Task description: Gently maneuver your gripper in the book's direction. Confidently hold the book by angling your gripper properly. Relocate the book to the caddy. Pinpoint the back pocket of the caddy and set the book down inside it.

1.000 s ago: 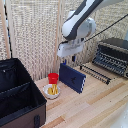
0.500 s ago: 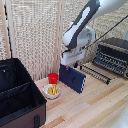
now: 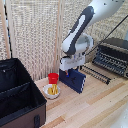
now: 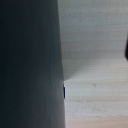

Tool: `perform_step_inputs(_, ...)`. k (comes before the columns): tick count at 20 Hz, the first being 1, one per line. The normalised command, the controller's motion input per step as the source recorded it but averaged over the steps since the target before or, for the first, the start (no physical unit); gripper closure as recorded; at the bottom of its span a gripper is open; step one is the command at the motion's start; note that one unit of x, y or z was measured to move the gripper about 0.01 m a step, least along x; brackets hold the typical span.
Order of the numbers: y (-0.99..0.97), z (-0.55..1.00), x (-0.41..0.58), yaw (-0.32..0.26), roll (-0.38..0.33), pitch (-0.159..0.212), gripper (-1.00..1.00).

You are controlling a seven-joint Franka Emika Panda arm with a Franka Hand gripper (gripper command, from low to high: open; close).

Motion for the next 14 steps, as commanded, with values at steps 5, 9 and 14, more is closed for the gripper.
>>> perform_step_inputs(5, 0.26, -0.07, 0.161, 0.0, -0.018, 0.006, 1.0)
perform_step_inputs(9, 0.45, 0.01, 0.104, -0.082, -0.042, 0.006, 1.0)
perform_step_inputs(14, 0.19, 0.23, -0.013, -0.314, -0.065, 0.001, 1.0)
